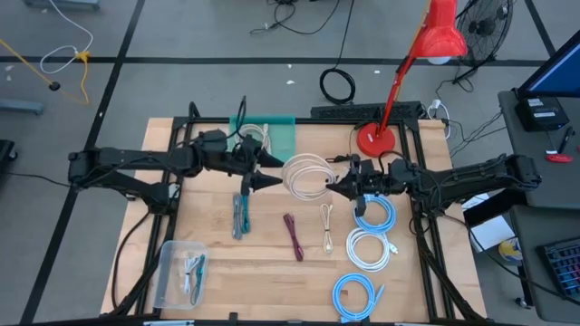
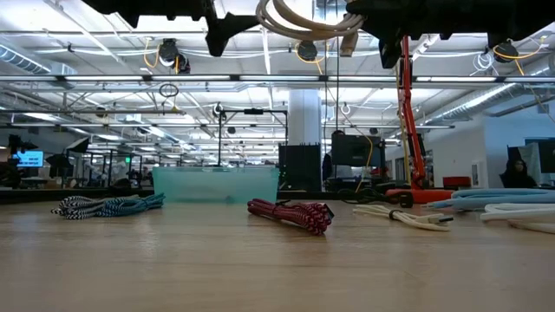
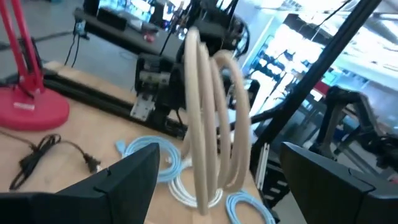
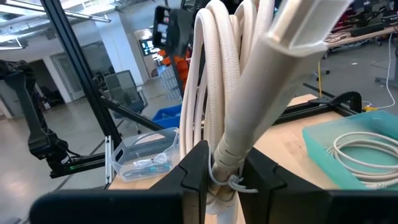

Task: Pick & Place USB Port
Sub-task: Put the brown HDMI cable into the green bin

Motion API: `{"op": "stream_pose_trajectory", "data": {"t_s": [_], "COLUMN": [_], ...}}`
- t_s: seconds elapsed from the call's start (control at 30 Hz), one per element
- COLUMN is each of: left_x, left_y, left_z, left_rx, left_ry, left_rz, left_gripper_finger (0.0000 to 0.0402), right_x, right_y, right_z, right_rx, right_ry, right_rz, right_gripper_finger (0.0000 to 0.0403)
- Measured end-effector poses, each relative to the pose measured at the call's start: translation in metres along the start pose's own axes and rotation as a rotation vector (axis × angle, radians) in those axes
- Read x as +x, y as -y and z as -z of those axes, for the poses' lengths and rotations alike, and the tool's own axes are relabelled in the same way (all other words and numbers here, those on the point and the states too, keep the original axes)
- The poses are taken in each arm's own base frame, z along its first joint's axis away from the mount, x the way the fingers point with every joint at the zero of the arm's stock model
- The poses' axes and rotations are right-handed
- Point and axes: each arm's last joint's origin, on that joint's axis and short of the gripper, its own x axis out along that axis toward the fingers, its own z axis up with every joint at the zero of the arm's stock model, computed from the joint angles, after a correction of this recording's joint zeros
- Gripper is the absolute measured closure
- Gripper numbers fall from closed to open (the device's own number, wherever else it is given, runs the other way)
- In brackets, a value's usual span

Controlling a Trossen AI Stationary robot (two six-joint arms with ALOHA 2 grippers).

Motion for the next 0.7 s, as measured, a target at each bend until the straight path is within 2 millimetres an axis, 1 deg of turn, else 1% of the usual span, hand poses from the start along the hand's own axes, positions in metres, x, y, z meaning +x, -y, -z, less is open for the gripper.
{"op": "stream_pose_trajectory", "data": {"t_s": [0.37, 0.43, 0.63, 0.7], "left_x": [0.019, 0.024, 0.036, 0.044], "left_y": [0.010, 0.011, 0.007, 0.005], "left_z": [0.016, 0.017, 0.022, 0.019], "left_rx": [0.012, 0.018, 0.014, 0.016], "left_ry": [0.027, 0.052, 0.046, 0.065], "left_rz": [-0.068, -0.089, -0.166, -0.182], "left_gripper_finger": [0.0069, 0.0069, 0.0069, 0.0069], "right_x": [0.000, 0.000, 0.000, 0.000], "right_y": [0.001, 0.002, 0.004, 0.004], "right_z": [0.000, 0.001, 0.002, 0.002], "right_rx": [-0.007, -0.007, -0.009, -0.009], "right_ry": [0.004, 0.005, -0.002, -0.002], "right_rz": [0.041, 0.077, 0.116, 0.120], "right_gripper_finger": [0.0353, 0.0353, 0.0353, 0.0353]}}
